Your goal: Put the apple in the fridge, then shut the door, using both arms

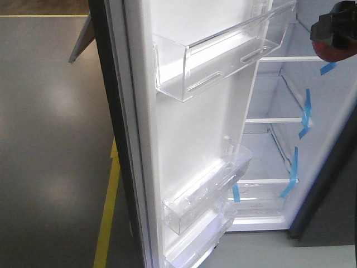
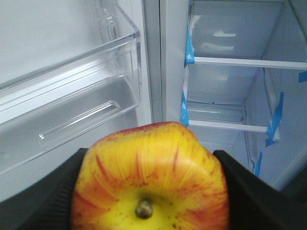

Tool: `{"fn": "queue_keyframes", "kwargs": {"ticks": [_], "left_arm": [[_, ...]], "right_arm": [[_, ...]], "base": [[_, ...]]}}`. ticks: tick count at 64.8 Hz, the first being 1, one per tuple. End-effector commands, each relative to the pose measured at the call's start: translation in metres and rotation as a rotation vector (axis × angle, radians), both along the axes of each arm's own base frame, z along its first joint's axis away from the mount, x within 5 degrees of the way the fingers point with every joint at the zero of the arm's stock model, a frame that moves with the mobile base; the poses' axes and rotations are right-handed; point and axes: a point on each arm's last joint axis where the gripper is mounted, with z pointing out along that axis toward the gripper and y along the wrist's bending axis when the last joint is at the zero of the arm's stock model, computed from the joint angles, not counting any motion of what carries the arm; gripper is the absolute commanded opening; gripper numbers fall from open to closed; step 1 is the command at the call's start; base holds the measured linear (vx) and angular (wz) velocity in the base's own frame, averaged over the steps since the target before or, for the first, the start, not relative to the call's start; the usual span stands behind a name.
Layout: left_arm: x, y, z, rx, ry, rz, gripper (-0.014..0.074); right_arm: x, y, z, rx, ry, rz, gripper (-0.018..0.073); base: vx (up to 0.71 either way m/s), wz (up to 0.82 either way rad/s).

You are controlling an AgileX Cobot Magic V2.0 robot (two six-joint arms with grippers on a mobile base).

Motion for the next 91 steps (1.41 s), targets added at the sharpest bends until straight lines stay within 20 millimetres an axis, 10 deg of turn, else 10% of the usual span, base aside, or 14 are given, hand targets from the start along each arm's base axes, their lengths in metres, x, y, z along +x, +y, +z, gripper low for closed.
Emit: {"fn": "queue_keyframes", "kwargs": {"ticks": [1,91], "left_arm": [[-0.0001,0.0,-0.0023,-0.007,-0.056,0.001,-0.0006],[-0.0001,0.0,-0.0023,-0.007,-0.056,0.001,-0.0006]], "right_arm": [[-0.0081,-0.0018,0.0243,0.017,-0.135,-0.015,-0.0008],[-0.0081,-0.0018,0.0243,0.017,-0.135,-0.015,-0.0008]], "base": [[0.03,0.0],[0.01,0.0]]}}
